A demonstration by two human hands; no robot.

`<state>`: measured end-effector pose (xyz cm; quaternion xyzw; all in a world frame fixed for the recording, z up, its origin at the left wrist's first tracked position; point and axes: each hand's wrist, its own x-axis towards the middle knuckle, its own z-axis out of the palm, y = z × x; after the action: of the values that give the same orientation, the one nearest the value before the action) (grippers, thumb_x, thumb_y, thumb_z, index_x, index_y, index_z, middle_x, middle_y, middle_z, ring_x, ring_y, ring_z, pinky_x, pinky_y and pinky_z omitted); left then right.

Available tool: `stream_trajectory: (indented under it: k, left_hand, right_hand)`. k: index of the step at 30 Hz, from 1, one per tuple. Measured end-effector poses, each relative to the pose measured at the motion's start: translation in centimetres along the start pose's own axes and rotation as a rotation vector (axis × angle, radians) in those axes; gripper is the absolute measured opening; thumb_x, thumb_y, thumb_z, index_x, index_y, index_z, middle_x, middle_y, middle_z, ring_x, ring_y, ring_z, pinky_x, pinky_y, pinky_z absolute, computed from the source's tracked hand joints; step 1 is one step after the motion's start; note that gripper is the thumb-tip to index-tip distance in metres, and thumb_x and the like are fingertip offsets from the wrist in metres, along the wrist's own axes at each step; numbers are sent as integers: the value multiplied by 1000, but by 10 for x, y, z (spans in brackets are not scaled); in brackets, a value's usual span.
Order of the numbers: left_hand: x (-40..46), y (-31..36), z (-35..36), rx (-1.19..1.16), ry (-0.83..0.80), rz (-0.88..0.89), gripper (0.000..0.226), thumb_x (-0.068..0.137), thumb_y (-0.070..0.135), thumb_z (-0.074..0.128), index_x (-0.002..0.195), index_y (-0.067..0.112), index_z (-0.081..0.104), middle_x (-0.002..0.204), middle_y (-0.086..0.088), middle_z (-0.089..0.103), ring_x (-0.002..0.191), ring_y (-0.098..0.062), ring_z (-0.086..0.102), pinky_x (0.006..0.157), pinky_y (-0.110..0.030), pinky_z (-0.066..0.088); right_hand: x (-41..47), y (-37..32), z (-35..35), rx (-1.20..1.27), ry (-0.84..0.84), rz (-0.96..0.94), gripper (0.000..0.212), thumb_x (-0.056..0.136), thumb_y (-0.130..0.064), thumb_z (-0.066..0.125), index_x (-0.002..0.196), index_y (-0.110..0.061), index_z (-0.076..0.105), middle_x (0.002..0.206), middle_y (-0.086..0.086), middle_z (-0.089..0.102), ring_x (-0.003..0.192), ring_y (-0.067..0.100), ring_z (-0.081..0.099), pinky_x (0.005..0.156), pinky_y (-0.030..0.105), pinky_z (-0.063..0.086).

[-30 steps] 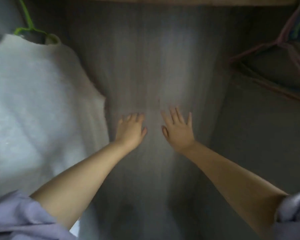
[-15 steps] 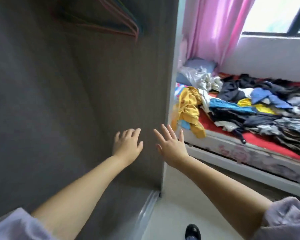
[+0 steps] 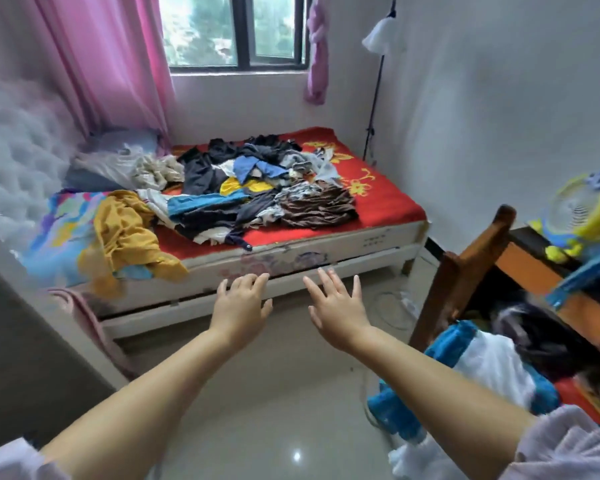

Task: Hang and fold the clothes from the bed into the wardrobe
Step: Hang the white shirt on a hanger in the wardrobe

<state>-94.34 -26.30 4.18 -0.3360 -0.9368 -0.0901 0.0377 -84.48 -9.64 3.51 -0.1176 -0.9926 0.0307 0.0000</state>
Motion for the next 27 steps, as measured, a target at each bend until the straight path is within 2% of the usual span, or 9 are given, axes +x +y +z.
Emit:
stream_trajectory:
  k: [3,5,8,10,13,16,19,22,27]
  left_hand:
    - [31,78,21,3,-35,117,54,96,40,43,146,23,30,145,2,40,135,-16,34,114,-40,16]
    - [43,132,37,-7,-78,204,53,96,40,42,145,23,31,144,2,41,135,-17,35,114,-39,18]
    - [52,205,62,-36,-134,319,51,96,39,41,145,23,32,144,2,42,135,-17,36,114,-37,22]
    - [51,245,79,-44,-191,412,49,97,38,38,144,23,34,144,1,43,134,-19,38,114,-36,25]
    - [48,295,108,-58,-267,534,56,90,45,19,135,23,45,132,-1,53,124,-22,48,105,-35,33]
    - [54,336,137,-70,-360,628,44,96,41,33,135,24,43,129,1,52,121,-22,48,102,-34,35]
    - [64,371,160,-97,-460,709,46,98,36,38,142,23,36,137,0,46,126,-23,43,105,-36,33]
    - [80,401,186,-112,-542,752,48,99,38,38,144,22,33,141,-1,43,128,-23,41,102,-38,37]
    - [110,444,246,-100,-692,723,49,100,41,36,145,22,31,141,-1,42,125,-21,44,98,-38,42]
  right_hand:
    - [-29,79,-2,-2,9,128,58,101,-34,34,153,-26,10,162,6,2,149,20,-4,114,59,-4]
    - [-51,130,-1,-1,28,193,56,99,-32,38,152,-23,21,160,8,14,148,21,7,114,59,2]
    - [-88,199,9,-4,125,279,46,83,-27,52,128,-18,59,132,8,58,125,24,53,101,61,35]
    - [-112,234,20,22,92,388,41,76,-30,50,112,-18,68,114,5,67,106,23,65,88,57,49]
    - [-146,279,48,66,-3,518,45,80,-30,38,112,-17,68,114,8,66,105,26,65,88,54,51]
    - [-173,308,69,104,-87,653,47,94,-28,33,139,-21,45,145,5,42,136,23,38,111,50,25]
    - [-193,336,88,153,-182,782,50,100,-26,31,149,-27,24,156,-1,19,144,18,16,117,46,9]
    - [-202,365,108,207,-189,921,52,97,-28,24,148,-27,25,156,0,21,143,19,21,115,41,19]
    - [-204,419,155,382,-236,1108,55,97,-27,39,150,-23,24,157,5,21,140,26,27,108,40,34]
